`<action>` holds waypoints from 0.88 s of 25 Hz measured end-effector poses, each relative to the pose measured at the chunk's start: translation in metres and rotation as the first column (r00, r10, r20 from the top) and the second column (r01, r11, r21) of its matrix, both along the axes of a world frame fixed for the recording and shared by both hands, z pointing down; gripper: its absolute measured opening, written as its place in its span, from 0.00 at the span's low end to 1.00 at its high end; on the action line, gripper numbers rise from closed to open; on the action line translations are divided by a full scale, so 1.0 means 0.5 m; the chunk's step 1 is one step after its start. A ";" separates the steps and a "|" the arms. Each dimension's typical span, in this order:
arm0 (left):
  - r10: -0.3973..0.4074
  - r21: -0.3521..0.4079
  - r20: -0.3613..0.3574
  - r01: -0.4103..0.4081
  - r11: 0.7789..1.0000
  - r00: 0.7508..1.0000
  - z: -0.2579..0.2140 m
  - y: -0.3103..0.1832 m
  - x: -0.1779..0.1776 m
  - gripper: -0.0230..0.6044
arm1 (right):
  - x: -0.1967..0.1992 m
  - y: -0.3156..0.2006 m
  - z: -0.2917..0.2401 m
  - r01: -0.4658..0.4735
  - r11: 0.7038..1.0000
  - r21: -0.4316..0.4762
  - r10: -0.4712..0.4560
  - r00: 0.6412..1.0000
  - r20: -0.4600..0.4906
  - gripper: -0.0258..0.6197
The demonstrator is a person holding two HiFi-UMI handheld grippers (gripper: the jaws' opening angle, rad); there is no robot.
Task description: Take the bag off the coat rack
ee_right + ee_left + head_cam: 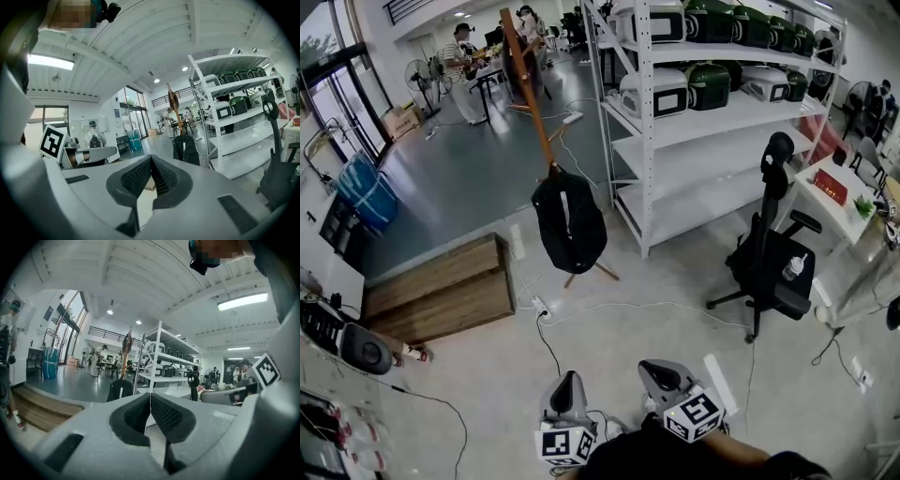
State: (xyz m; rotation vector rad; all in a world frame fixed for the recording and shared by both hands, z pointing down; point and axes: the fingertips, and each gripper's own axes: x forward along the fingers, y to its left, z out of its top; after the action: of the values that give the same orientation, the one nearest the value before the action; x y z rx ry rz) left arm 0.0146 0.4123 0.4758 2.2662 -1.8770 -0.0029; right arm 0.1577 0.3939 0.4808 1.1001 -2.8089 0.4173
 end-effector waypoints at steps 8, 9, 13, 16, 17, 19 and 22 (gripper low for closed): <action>-0.024 -0.004 -0.013 0.024 1.000 1.000 0.012 -0.041 0.061 0.07 | 0.055 -0.042 0.027 0.019 1.000 -0.004 -0.019 1.000 -0.015 0.06; -0.028 -0.002 -0.009 0.028 1.000 1.000 0.010 -0.048 0.071 0.07 | 0.063 -0.047 0.030 0.027 1.000 -0.010 -0.027 0.999 -0.018 0.06; -0.044 -0.018 0.026 0.044 0.999 0.999 0.023 -0.059 0.100 0.06 | 0.096 -0.070 0.050 0.057 0.998 -0.023 -0.057 0.998 -0.020 0.06; -0.065 -0.032 0.019 0.066 0.997 0.998 0.037 -0.062 0.109 0.07 | 0.114 -0.091 0.063 0.074 0.997 -0.028 -0.075 0.997 -0.028 0.06; -0.072 -0.034 0.017 0.072 0.997 0.997 0.040 -0.064 0.110 0.07 | 0.116 -0.096 0.065 0.078 0.996 -0.030 -0.079 0.997 -0.026 0.06; -0.080 -0.037 0.018 0.081 0.996 0.997 0.042 -0.067 0.112 0.07 | 0.118 -0.101 0.066 0.085 0.996 -0.032 -0.086 0.996 -0.015 0.06; -0.090 -0.041 0.013 0.091 0.995 0.996 0.040 -0.075 0.115 0.07 | 0.113 -0.113 0.065 0.099 0.995 -0.028 -0.099 0.995 -0.009 0.06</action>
State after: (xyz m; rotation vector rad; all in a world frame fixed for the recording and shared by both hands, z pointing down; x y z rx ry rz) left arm 0.0722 0.3747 0.4957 2.1568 -1.9646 0.0355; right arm 0.2144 0.3376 0.5135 0.9498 -2.8252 0.4379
